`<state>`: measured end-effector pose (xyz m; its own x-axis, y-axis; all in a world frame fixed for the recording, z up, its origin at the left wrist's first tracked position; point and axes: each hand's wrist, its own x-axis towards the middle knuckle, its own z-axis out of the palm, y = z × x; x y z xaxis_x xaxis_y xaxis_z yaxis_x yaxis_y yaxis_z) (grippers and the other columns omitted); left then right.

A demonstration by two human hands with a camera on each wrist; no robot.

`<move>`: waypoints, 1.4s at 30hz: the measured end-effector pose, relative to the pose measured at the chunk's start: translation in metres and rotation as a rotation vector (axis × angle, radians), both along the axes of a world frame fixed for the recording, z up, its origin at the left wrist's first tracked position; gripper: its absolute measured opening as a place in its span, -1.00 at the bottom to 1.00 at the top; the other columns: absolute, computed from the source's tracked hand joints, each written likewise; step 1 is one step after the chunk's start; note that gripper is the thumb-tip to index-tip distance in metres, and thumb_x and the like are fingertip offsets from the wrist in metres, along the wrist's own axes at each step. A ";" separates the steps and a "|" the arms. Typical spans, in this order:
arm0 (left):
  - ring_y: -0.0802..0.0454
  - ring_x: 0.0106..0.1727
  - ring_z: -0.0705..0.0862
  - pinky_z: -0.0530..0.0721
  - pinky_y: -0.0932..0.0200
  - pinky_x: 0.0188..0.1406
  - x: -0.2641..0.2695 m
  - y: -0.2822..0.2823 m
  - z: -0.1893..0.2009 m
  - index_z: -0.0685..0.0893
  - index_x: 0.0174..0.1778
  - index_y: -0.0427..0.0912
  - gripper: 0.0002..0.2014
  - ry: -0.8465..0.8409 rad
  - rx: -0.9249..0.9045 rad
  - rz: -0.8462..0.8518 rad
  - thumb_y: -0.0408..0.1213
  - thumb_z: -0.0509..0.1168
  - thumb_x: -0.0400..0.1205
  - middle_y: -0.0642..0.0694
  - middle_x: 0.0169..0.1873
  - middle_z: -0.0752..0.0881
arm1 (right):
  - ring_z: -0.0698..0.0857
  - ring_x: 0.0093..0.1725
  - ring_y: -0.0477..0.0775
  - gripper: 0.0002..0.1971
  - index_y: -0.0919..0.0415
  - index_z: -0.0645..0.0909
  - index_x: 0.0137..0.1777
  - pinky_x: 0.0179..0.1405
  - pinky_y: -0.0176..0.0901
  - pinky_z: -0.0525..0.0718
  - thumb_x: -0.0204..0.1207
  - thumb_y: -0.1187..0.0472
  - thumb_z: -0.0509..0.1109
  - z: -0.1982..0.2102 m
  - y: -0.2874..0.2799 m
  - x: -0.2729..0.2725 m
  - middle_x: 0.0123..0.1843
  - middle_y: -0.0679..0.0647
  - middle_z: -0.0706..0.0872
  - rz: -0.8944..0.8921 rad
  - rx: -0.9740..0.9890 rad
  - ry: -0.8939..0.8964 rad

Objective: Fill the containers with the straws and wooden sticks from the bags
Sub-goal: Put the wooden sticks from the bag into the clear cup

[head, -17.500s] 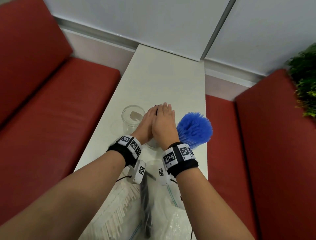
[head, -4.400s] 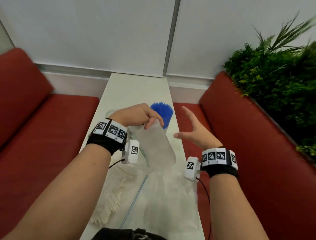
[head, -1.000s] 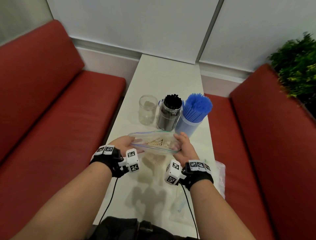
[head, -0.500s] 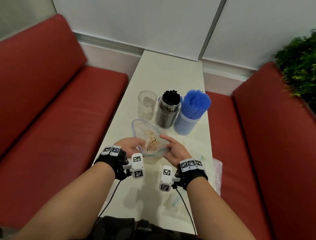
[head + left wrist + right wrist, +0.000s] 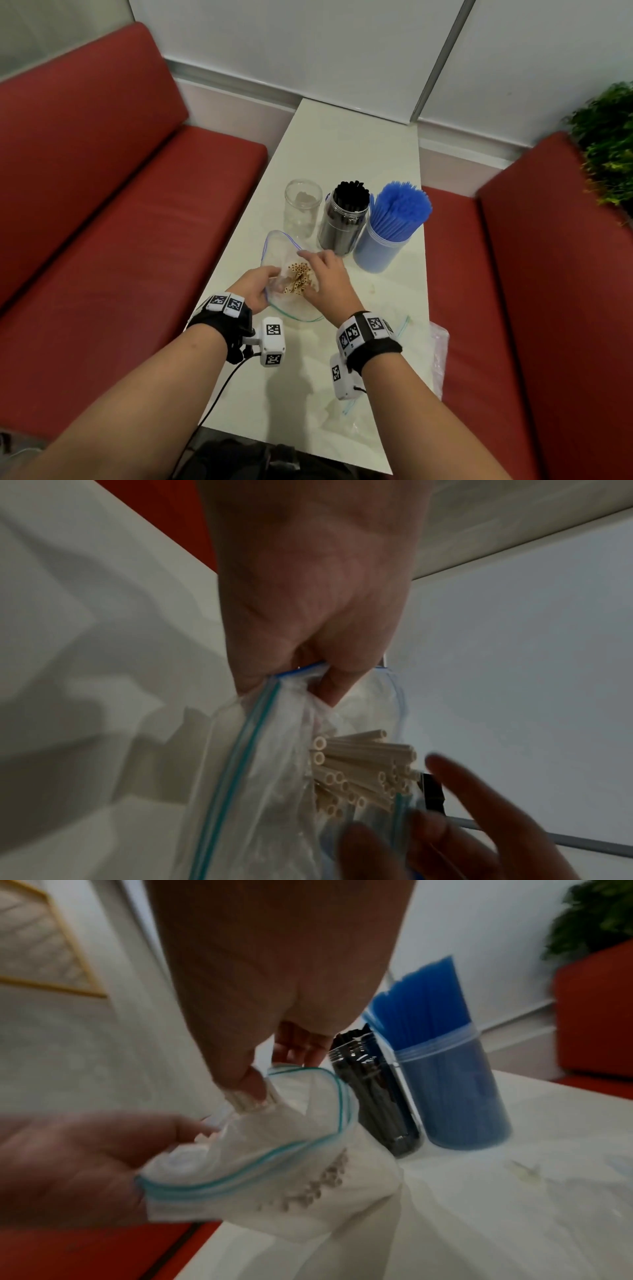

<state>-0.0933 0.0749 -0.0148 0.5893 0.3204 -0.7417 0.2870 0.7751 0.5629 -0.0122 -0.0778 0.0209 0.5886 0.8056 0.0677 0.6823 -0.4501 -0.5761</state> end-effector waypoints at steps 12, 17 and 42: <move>-0.09 -0.31 0.75 0.74 0.08 -0.24 -0.011 0.006 0.009 0.65 -0.02 -0.33 -0.80 0.038 -0.034 -0.077 -0.31 0.16 0.71 -0.25 -0.17 0.73 | -0.34 0.77 0.19 -0.03 -0.55 0.16 0.64 0.64 0.39 0.00 0.30 -0.24 0.65 -0.047 -0.001 0.014 0.80 -0.11 -0.36 0.111 -0.315 0.038; -0.17 -0.28 0.74 0.72 0.05 -0.21 -0.016 0.003 0.008 0.74 -0.20 -0.34 -0.72 0.044 -0.101 -0.120 -0.30 0.17 0.65 -0.27 -0.23 0.74 | -0.31 0.78 0.15 -0.39 -0.55 0.40 0.52 0.66 0.33 -0.08 0.47 -0.28 0.48 -0.051 -0.003 0.011 0.82 -0.06 -0.26 0.171 -0.227 0.025; -0.08 0.33 0.63 0.54 0.13 0.34 -0.027 -0.024 0.007 0.59 0.43 -0.17 -0.58 0.359 0.621 -0.431 -0.11 0.29 0.67 -0.14 0.29 0.69 | 0.24 0.75 0.07 -0.44 0.26 0.47 0.48 0.76 0.06 -0.33 0.70 -0.09 -0.04 -0.052 0.021 -0.040 0.55 0.16 0.57 0.421 -0.172 -0.085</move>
